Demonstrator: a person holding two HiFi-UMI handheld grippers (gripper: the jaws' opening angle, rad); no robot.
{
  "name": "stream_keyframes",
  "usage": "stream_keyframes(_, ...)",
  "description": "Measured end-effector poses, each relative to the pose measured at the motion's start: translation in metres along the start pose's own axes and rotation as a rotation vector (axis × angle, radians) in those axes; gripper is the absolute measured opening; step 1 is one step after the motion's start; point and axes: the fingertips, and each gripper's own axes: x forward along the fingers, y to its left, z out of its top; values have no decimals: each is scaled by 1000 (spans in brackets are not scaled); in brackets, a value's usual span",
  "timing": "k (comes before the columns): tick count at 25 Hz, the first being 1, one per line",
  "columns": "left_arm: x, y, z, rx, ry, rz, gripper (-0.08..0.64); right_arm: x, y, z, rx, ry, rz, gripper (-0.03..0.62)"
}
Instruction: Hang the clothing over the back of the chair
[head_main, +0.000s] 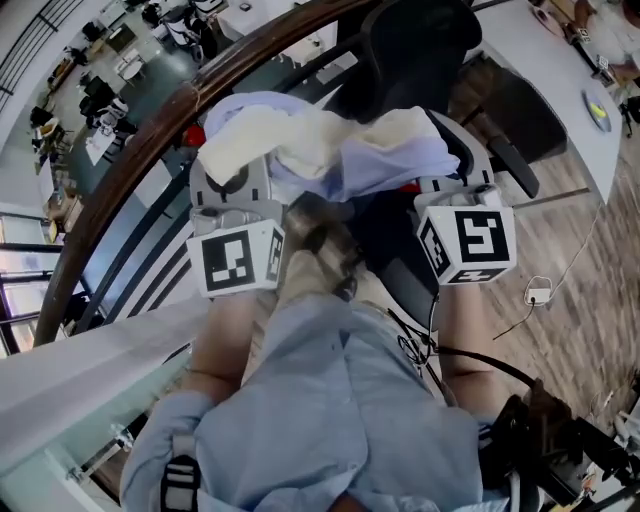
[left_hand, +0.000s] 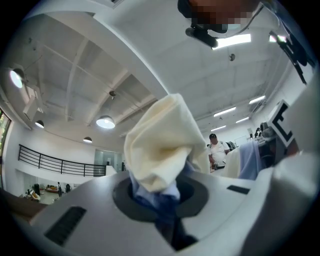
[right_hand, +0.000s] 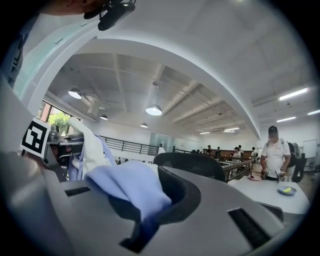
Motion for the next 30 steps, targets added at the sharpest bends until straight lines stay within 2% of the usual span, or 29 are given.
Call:
stream_keyframes(4, 37, 6, -3, -35, -7, -46, 36, 20, -18, 4, 15, -9, -34, 17)
stream_keyframes(7, 71, 10, 17, -80, -32, -84, 35, 34, -33, 28, 8, -28, -39, 17)
stream_keyframes(11, 129, 0, 56, -144, -39, -222, 37, 65, -51, 50, 34, 1, -12, 17)
stream_keyframes(13, 147, -6, 63, -121, -37, -278, 37, 76, -50, 50, 51, 22, 11, 17)
stream_keyframes(15, 159, -10, 61, -75, -48, -301, 36, 84, -51, 48, 56, 21, 11, 17)
stream_keyframes(21, 169, -11, 47, -71, -42, -282, 36, 87, -62, 37, 85, 18, 10, 17)
stream_keyframes(30, 110, 6, 57, -67, -48, -139, 36, 57, -33, 49, 66, -6, 114, 17)
